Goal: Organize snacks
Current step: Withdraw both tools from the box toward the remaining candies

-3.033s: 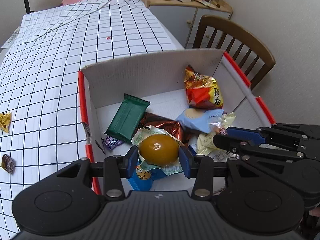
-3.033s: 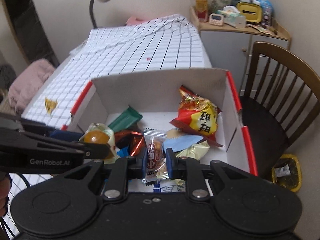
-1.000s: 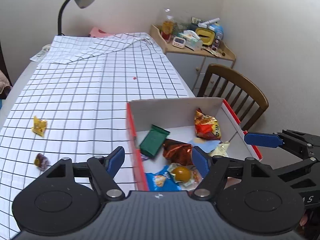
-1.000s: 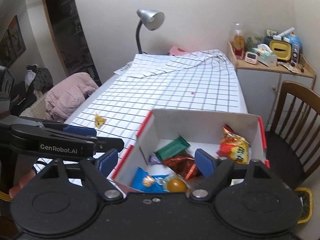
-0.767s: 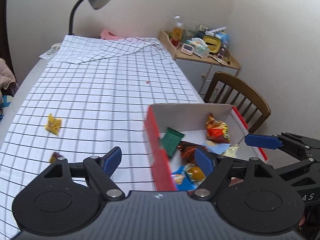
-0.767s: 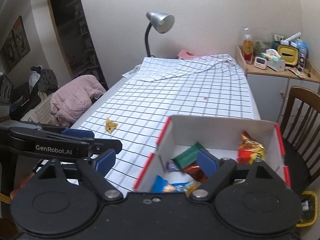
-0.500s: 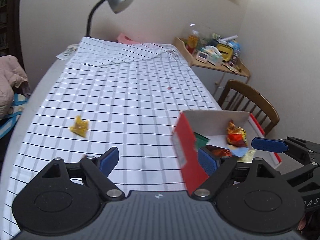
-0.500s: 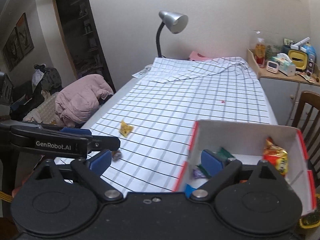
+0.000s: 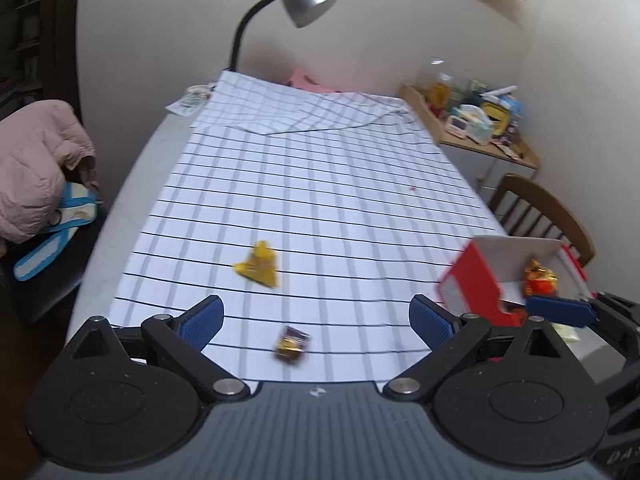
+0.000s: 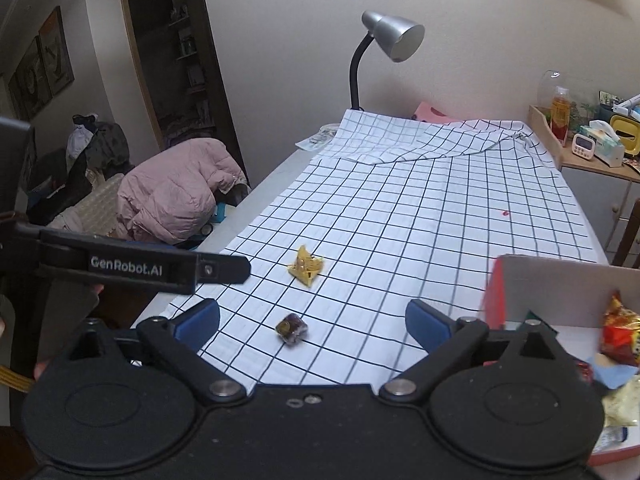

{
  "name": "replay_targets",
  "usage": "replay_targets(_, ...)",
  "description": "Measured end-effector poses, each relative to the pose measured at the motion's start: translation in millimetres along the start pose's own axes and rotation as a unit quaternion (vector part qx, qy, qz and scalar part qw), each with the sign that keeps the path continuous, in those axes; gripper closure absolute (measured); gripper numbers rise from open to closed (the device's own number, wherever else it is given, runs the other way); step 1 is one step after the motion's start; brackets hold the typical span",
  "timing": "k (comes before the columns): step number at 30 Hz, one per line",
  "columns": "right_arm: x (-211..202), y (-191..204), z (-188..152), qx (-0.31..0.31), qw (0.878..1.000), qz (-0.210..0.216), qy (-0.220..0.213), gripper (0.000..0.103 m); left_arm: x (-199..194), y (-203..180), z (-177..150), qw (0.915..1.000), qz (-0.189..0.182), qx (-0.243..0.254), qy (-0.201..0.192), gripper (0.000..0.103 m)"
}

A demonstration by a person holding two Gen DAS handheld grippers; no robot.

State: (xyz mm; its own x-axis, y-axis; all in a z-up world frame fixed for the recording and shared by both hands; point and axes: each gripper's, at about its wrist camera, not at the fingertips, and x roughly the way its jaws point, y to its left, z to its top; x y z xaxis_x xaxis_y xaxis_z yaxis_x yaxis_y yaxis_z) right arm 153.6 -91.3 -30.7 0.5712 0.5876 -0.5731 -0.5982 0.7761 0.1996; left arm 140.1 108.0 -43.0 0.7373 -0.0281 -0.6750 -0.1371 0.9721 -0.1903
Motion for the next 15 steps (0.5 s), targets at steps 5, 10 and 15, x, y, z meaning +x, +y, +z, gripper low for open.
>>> replay_targets(5, 34.8, 14.7, 2.7, -0.026, 0.999, -0.015, 0.011, 0.004, 26.0, 30.9, 10.4, 0.9998, 0.014, -0.008, 0.013, 0.003)
replay_targets(10, 74.7, 19.3, 3.2, -0.042, 0.998, -0.017, 0.044, 0.005, 59.7, 46.7, 18.0, 0.9989, 0.031, 0.004, 0.033, 0.003)
replay_targets(15, 113.6, 23.5, -5.3, -0.065, 0.994, -0.003, 0.086, 0.010, 93.3, 51.9, 22.8, 0.9975, 0.043, 0.027, 0.050, 0.003)
